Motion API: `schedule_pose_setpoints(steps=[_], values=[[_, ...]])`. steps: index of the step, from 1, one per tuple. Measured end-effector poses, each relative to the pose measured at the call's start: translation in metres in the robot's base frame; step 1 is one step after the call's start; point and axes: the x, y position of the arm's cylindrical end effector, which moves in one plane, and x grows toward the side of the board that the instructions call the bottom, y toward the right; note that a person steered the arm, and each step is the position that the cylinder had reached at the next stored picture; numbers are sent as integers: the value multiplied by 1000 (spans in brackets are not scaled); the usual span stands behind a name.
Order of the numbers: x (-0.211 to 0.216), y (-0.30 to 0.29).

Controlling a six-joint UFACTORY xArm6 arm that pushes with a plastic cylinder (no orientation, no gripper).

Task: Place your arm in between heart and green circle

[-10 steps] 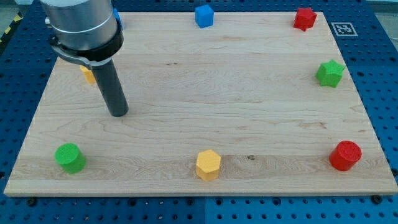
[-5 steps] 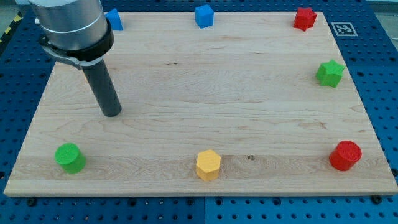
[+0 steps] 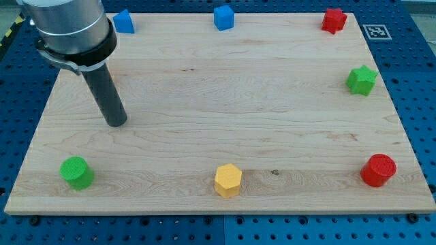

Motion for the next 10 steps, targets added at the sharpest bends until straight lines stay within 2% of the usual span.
schedule_pose_setpoints(steps=[10], values=[[0, -31]])
